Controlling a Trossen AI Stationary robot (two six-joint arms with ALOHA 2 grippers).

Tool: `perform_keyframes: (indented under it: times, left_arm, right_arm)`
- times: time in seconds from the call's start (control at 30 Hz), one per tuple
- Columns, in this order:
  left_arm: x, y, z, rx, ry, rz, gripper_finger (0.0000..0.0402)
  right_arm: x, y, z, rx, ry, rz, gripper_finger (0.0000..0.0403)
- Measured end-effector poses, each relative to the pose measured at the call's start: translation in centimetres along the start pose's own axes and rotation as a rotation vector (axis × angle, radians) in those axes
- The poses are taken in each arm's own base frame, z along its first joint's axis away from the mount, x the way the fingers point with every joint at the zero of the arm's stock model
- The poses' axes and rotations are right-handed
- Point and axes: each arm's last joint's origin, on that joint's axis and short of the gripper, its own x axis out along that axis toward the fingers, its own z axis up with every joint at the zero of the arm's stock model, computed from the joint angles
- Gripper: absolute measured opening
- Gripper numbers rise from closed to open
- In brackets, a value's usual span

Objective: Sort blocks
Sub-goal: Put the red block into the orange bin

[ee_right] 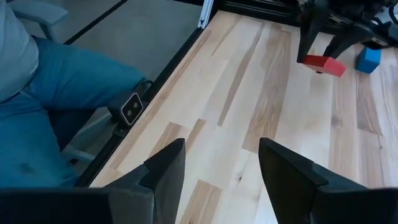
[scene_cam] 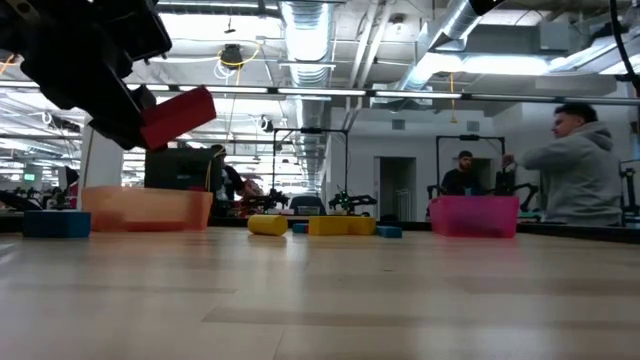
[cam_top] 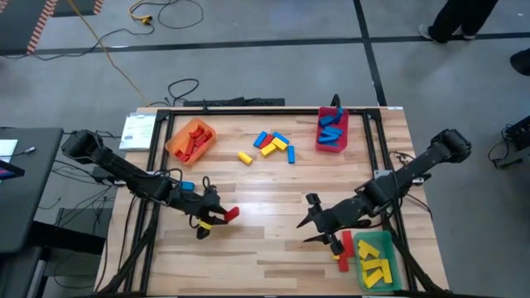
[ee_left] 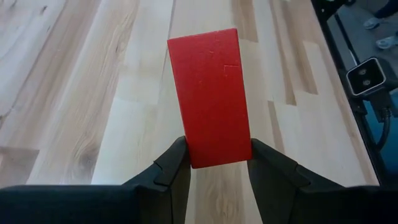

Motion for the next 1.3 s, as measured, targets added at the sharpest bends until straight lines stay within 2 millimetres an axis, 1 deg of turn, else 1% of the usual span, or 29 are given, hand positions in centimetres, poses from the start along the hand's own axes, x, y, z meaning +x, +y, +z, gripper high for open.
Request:
perform_keyframes:
  times: [0.1,0.33,0.5,0.6,0.87,1.13,1.23,1.3]
  left_arm:
    - [0.0,-0.2,0.3,0.02,-0.024,-0.032,0.0131]
    - [0.4,0.0,1.7,0.031,-0.115,-0.129,0.0131]
    - [0.4,0.2,2.0,0.026,-0.124,-0.158,0.0131]
    - [0.4,0.1,2.0,0.028,-0.123,-0.161,0.0131]
    - [0.4,0.1,2.0,0.042,-0.125,-0.161,0.0131]
    - [0.4,0.1,2.0,0.05,-0.122,-0.172,0.0131]
    - [0.3,0.0,2.1,0.063,-0.134,-0.189,0.0131]
    - [0.3,-0.1,2.2,0.074,-0.148,-0.197,0.0131]
  right_arm:
    - [0.7,0.0,0.1,-0.035,-0.026,-0.003,0.0218]
    - [4.8,-1.3,0.0,-0.21,-0.099,-0.051,0.0218]
    - [6.5,-2.4,0.0,-0.289,-0.163,-0.093,0.0218]
    - [7.0,-2.7,0.2,-0.321,-0.181,-0.109,0.0218]
    - [8.6,-3.2,1.3,-0.377,-0.186,-0.102,0.0218]
    - [8.5,-3.5,2.3,-0.401,-0.231,-0.116,0.0218]
    - [8.4,-3.7,2.7,-0.402,-0.28,-0.083,0.0218]
    - [8.7,-3.9,2.6,-0.401,-0.293,-0.077,0.0218]
